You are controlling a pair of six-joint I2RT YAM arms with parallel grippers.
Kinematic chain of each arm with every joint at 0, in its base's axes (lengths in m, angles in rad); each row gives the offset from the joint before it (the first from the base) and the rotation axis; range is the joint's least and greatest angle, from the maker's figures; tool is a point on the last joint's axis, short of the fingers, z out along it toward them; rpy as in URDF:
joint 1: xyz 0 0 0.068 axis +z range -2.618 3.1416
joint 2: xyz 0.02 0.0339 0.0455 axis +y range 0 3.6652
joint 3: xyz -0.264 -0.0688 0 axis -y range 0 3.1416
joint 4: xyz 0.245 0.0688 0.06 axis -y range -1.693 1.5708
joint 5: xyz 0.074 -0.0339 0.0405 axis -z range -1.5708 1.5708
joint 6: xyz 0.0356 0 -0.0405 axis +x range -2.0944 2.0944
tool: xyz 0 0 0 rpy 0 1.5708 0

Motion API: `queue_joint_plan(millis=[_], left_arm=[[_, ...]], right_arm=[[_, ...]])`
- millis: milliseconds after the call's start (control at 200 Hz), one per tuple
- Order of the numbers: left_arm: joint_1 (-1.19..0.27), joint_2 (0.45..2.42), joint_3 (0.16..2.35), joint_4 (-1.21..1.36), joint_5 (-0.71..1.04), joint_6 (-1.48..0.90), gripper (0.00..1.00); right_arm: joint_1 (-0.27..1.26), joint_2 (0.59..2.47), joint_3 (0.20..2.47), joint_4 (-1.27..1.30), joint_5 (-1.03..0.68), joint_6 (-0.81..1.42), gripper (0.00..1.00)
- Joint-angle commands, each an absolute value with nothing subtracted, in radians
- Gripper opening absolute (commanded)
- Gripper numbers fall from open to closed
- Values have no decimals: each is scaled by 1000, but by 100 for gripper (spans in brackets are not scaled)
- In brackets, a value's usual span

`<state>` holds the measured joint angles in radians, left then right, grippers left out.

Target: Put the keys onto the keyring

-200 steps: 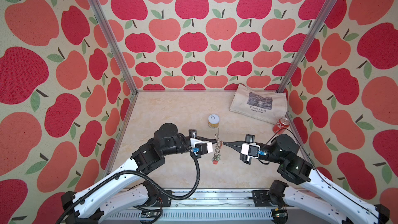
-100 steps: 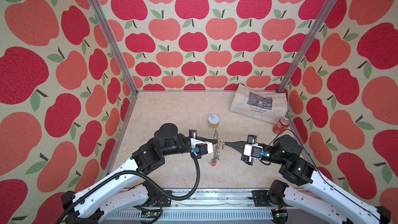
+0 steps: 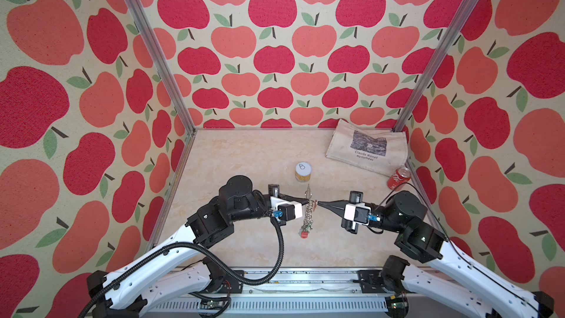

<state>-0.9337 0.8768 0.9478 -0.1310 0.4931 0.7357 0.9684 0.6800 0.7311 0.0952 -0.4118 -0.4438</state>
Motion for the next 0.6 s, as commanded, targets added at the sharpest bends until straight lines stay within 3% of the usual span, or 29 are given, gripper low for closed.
queue_joint_plan(millis=[0,595], left_arm=[[-945,854,956,-110,499,756,0],[-956,850,963,-123,500,762,0]], right_arm=[[969,690,759,87,-407,-431,0],[970,721,774,66,-408,-435,0]])
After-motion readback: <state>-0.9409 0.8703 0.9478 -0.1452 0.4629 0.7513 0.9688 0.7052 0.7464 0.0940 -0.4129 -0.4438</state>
